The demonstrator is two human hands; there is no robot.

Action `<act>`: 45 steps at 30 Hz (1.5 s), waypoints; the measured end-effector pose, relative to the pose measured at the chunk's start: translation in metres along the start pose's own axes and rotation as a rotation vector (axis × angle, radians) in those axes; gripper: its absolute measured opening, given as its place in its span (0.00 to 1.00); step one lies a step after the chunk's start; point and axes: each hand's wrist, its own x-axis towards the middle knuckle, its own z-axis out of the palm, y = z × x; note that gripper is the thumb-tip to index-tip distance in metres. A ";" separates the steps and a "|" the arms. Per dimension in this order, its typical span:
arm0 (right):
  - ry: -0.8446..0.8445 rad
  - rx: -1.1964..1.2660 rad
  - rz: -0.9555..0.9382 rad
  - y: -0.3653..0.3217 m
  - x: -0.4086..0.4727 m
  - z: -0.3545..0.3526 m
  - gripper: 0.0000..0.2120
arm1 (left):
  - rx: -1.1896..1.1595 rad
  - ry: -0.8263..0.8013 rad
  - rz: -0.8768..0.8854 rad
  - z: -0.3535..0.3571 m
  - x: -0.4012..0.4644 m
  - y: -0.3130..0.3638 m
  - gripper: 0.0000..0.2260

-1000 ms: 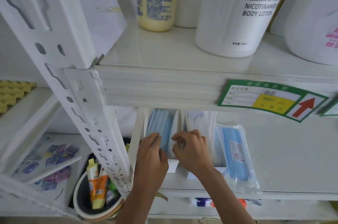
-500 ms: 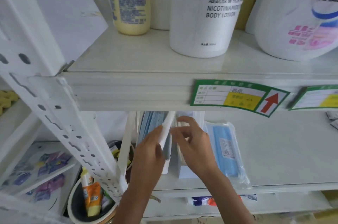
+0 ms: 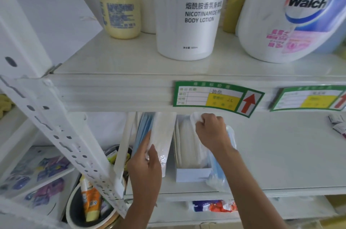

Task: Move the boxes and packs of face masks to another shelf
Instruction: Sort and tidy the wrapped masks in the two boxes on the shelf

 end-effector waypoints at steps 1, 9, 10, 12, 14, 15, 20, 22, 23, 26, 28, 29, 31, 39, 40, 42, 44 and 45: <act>-0.049 -0.014 0.002 -0.001 0.004 -0.001 0.13 | 0.005 0.013 -0.009 0.000 -0.001 0.000 0.18; -0.291 -0.102 0.040 0.012 -0.005 0.032 0.04 | 0.023 0.029 -0.018 -0.005 -0.009 0.006 0.18; -0.263 -0.091 0.031 0.011 -0.005 0.033 0.08 | 0.024 0.043 -0.029 -0.006 -0.009 0.005 0.19; -0.218 -0.130 -0.022 0.007 -0.006 0.033 0.14 | 0.018 0.055 -0.043 -0.006 -0.010 0.005 0.19; -0.202 -0.229 -0.095 0.004 -0.009 0.035 0.15 | 0.029 0.056 -0.044 -0.006 -0.010 0.006 0.19; -0.207 -0.272 -0.120 0.004 -0.011 0.036 0.15 | 0.041 0.054 -0.040 -0.006 -0.010 0.005 0.19; -0.083 -0.170 -0.265 0.008 -0.021 0.038 0.21 | 0.042 0.039 -0.039 -0.002 -0.015 0.005 0.21; -0.167 -0.160 -0.428 0.010 -0.022 0.037 0.21 | 0.023 0.050 -0.054 0.000 -0.017 0.008 0.21; -0.233 -0.177 -0.481 0.012 -0.024 0.037 0.21 | 0.013 0.057 -0.064 0.002 -0.018 0.011 0.21; -0.300 -0.264 -0.504 0.023 -0.032 0.039 0.22 | -0.019 0.060 -0.071 0.007 -0.020 0.021 0.21; -0.265 -0.287 -0.458 0.030 -0.037 0.038 0.23 | 0.024 -0.020 -0.005 0.010 -0.021 0.027 0.23; -0.251 -0.303 -0.435 0.031 -0.039 0.037 0.22 | 0.081 -0.070 0.041 0.011 -0.021 0.030 0.24; -0.232 -0.324 -0.391 0.031 -0.038 0.036 0.21 | 0.198 -0.131 0.109 0.012 -0.019 0.030 0.26; -0.143 -0.280 -0.313 0.024 -0.045 0.040 0.22 | 0.346 -0.138 0.270 0.010 -0.009 0.032 0.26; -0.134 -0.268 -0.310 0.023 -0.046 0.040 0.24 | 0.352 -0.175 0.297 0.014 -0.010 0.035 0.27; -0.124 -0.232 -0.296 0.022 -0.047 0.040 0.25 | 0.438 -0.259 0.321 0.025 -0.011 0.040 0.30; -0.120 -0.190 -0.287 0.022 -0.048 0.039 0.26 | 0.534 -0.295 0.312 0.036 -0.007 0.041 0.33; -0.123 -0.171 -0.288 0.022 -0.049 0.038 0.25 | 0.559 -0.309 0.304 0.042 -0.006 0.039 0.35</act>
